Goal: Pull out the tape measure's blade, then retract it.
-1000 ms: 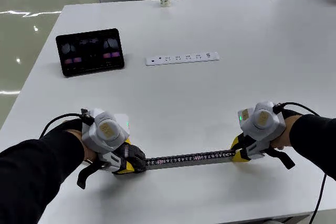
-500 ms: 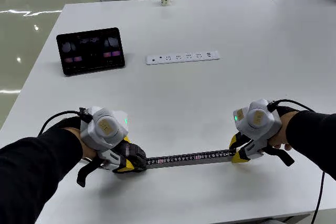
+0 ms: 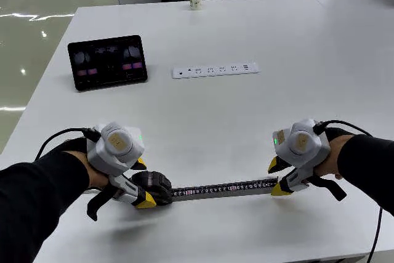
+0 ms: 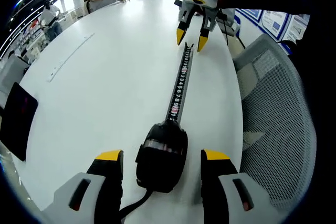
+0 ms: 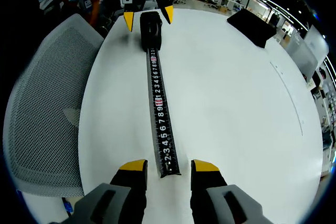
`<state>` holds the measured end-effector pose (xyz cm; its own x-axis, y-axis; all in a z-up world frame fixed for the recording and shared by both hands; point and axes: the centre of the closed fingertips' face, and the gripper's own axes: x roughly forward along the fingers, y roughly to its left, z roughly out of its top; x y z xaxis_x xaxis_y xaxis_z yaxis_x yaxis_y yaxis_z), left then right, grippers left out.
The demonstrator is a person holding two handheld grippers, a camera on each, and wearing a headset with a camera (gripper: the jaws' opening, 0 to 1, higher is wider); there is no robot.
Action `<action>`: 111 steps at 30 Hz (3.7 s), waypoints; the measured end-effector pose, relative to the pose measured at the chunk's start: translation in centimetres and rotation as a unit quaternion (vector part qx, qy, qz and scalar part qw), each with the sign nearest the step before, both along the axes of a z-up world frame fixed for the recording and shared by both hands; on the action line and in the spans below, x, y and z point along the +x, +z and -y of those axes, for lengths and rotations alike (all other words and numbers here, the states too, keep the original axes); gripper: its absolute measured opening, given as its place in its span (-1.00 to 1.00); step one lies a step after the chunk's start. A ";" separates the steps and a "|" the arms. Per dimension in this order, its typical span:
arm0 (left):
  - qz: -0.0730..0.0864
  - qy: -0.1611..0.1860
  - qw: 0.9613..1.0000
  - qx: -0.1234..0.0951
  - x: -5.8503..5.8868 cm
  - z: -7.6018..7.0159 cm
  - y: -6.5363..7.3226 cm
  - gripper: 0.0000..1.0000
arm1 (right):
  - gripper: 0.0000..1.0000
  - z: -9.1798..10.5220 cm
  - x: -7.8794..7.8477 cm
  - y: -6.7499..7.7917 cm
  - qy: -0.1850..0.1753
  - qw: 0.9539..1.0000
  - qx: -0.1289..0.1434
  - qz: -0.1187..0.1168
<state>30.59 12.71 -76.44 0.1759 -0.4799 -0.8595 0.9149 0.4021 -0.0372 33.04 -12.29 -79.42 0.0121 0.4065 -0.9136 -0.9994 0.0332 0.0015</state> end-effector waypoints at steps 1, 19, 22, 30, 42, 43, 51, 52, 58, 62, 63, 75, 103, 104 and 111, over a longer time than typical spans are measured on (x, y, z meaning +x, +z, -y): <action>-0.003 0.008 1.000 -0.005 0.0 -0.1 0.0 0.15 | -0.37 0.2 0.1 0.0 -0.004 1.000 0.000 0.001; -0.024 0.131 0.985 -0.110 -0.8 -1.5 0.4 0.97 | 0.07 2.2 -0.9 0.9 -0.138 0.988 0.067 -0.001; -0.018 0.146 0.983 -0.108 -1.1 -2.2 0.3 0.98 | 0.16 2.3 -1.2 1.0 -0.160 0.984 0.084 0.001; 0.023 0.207 0.966 -0.154 -0.8 -3.5 1.1 0.98 | 0.42 2.8 -1.5 1.5 -0.204 0.969 0.137 0.029; 0.119 0.268 0.945 -0.145 -0.7 -6.4 2.1 0.98 | 0.86 4.8 -1.4 2.9 -0.267 0.944 0.181 0.068; 0.115 0.264 0.946 -0.149 -1.1 -6.3 2.2 0.98 | 0.92 5.0 -1.4 2.8 -0.270 0.943 0.182 0.071; 0.130 0.301 0.928 -0.174 -2.1 -7.3 2.6 0.98 | 0.98 6.1 -2.6 3.3 -0.309 0.925 0.208 0.080; 0.131 0.303 0.928 -0.170 -2.4 -7.6 2.4 0.98 | 0.98 6.2 -2.8 3.3 -0.313 0.923 0.208 0.082; 0.132 0.309 0.927 -0.169 -3.5 -8.3 1.7 0.98 | 0.98 7.4 -3.5 3.3 -0.342 0.912 0.203 0.096; 0.129 0.313 0.926 -0.169 -4.7 -8.2 1.1 0.98 | 0.98 7.7 -4.5 2.9 -0.330 0.916 0.200 0.109; 0.129 0.313 0.926 -0.170 -5.0 -8.2 1.0 0.98 | 0.98 7.9 -4.7 2.6 -0.324 0.918 0.197 0.113; 0.131 0.323 0.923 -0.164 -5.8 -9.2 1.1 0.98 | 0.98 8.5 -5.6 3.0 -0.363 0.902 0.215 0.092; 0.135 0.305 0.929 -0.159 -3.9 -7.9 2.6 0.98 | 0.98 7.5 -5.6 2.9 -0.341 0.912 0.216 0.076; 0.135 0.305 0.929 -0.157 -3.9 -7.8 2.5 0.98 | 0.98 7.4 -5.7 2.8 -0.341 0.912 0.216 0.074; 0.131 0.304 0.933 -0.142 -4.5 -7.7 1.6 0.98 | 0.98 7.4 -5.7 2.5 -0.335 0.916 0.211 0.069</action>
<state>26.07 20.37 -74.88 0.6764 -0.4241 -0.6021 0.5135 0.8577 -0.0272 27.34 -19.66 -76.96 0.4910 0.5818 -0.6484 -0.7466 0.6645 0.0308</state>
